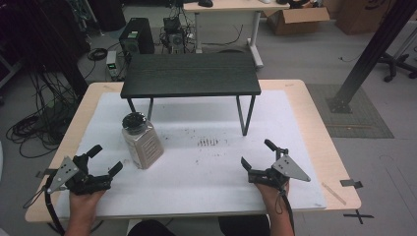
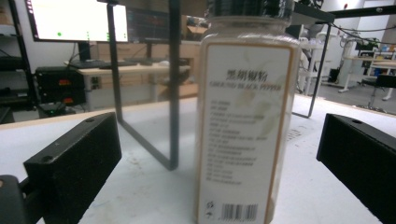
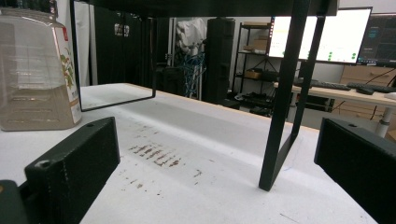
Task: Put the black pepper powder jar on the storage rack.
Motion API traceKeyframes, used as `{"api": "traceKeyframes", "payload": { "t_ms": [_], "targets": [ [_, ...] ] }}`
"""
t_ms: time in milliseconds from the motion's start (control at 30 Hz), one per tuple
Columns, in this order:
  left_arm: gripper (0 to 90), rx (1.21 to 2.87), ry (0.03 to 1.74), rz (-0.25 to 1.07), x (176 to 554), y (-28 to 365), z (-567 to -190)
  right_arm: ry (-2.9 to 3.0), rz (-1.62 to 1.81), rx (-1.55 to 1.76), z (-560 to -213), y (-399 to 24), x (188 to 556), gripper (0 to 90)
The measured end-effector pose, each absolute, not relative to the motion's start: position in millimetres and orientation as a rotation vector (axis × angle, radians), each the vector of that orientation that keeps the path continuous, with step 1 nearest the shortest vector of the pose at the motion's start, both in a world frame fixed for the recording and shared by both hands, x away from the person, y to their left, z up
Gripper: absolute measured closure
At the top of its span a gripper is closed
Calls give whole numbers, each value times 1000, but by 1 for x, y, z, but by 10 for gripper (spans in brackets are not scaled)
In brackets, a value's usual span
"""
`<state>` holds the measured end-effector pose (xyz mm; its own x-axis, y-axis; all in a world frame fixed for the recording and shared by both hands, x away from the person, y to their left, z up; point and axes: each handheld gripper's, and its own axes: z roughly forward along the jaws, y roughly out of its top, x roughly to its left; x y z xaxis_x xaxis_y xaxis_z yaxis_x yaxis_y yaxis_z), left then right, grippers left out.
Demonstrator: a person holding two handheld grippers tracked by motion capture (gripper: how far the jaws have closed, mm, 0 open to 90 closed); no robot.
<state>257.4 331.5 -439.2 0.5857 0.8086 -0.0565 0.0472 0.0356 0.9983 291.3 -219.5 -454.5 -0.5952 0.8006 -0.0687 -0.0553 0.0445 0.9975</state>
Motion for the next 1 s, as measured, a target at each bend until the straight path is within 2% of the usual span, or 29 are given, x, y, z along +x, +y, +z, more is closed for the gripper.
{"api": "traceKeyframes", "payload": {
  "t_ms": [533, 1000],
  "targets": [
    [2, 1483, 771, 650, 270, 300, -405, 1650, 1630, 759, -455, -220, 291, 0],
    [2, 1539, 787, 652, 289, 281, -392, 1647, 1636, 760, -455, -220, 291, 0]
  ]
}}
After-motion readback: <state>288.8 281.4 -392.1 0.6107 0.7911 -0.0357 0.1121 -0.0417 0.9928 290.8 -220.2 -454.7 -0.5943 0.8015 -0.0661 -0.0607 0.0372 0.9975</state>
